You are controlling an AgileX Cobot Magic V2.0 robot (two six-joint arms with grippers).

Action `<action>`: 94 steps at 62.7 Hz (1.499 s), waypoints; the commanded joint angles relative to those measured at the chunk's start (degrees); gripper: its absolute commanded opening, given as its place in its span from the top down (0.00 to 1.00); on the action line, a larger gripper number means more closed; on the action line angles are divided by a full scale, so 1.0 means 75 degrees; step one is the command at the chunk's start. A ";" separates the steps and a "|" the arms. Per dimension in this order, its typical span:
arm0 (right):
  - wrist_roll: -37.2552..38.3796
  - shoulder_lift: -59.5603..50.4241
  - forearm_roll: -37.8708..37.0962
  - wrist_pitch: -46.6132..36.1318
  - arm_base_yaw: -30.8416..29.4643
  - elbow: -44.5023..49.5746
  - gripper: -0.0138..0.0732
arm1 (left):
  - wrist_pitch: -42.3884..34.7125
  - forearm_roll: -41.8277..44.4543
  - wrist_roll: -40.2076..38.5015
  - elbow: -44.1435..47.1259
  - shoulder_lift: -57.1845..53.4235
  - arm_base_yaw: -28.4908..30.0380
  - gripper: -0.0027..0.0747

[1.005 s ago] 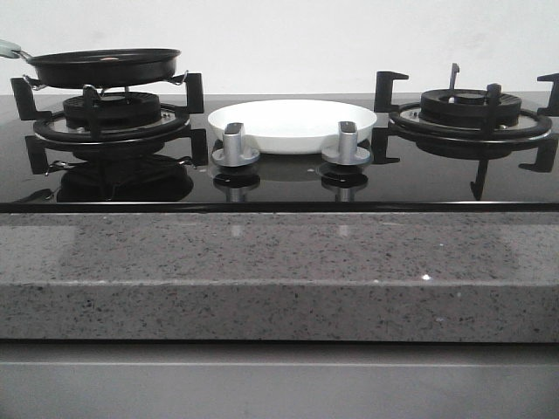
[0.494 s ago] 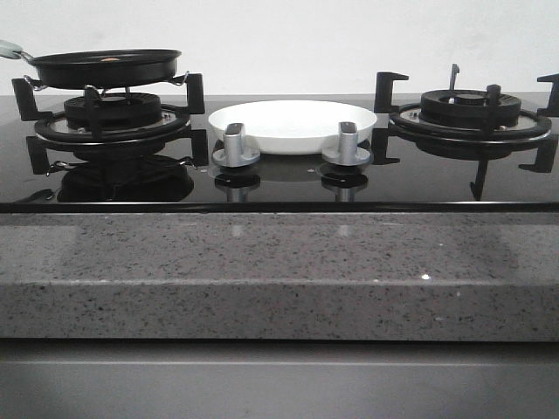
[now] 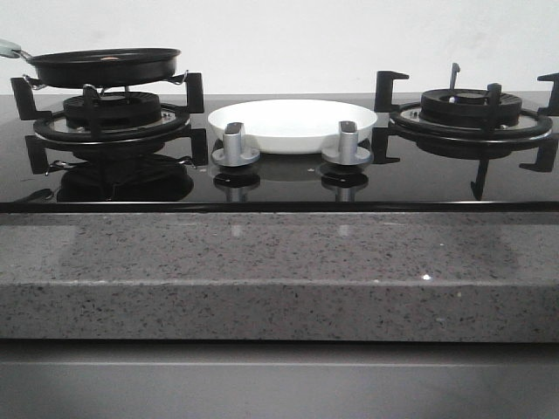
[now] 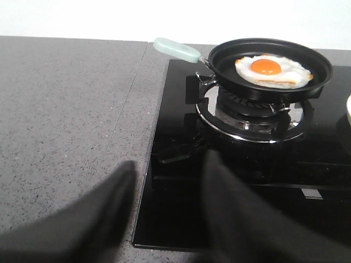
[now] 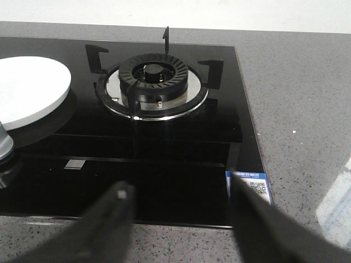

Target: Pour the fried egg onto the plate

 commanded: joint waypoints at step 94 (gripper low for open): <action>-0.0384 1.1466 0.2011 0.5240 0.1722 -1.1499 0.44 | -0.0749 -0.0018 -0.0067 -0.0242 0.0040 -0.0003 0.10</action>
